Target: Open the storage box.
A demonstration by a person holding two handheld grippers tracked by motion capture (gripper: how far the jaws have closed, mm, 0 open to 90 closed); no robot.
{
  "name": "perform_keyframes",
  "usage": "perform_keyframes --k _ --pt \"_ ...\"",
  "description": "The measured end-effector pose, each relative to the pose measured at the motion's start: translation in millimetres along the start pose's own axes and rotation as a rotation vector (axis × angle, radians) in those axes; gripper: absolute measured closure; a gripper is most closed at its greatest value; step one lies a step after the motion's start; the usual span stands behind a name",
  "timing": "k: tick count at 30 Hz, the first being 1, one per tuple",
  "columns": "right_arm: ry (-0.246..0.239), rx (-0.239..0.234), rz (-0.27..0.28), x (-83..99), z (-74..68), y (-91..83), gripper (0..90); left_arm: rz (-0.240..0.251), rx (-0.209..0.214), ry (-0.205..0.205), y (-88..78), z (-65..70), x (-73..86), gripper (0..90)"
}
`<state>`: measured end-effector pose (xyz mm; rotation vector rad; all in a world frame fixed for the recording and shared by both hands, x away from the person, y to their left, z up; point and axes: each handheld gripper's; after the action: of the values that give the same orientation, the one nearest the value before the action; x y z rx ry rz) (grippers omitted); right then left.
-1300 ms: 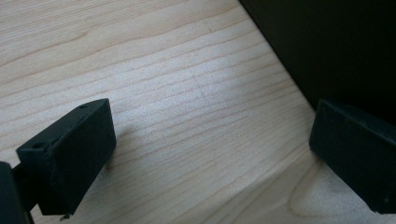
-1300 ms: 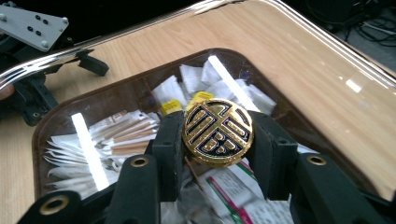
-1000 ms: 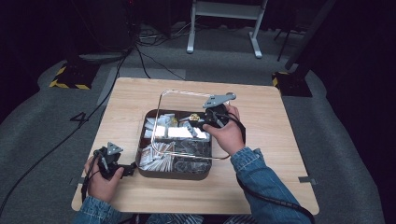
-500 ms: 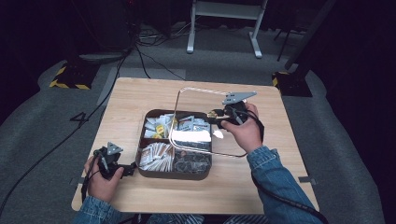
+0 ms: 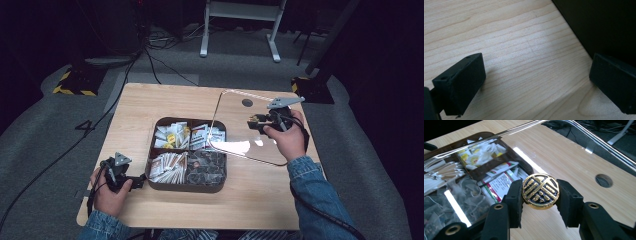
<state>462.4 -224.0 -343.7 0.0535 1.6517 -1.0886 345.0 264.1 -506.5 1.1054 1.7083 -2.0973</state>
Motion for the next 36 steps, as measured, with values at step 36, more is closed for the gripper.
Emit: perform_keyframes --k 36 --pt "0.126 0.131 -0.095 68.1 72.8 -3.2 58.5 0.0 -0.003 0.002 0.0 0.2 -0.1 1.2"
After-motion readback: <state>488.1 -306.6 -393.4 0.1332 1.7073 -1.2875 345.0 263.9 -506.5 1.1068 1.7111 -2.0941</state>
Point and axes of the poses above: each handheld gripper's, and its own axes: y roughly forward along the jaws, x roughly out of its underside, z roughly to its right, and after that the axes turned 1 degree about x, right-handed
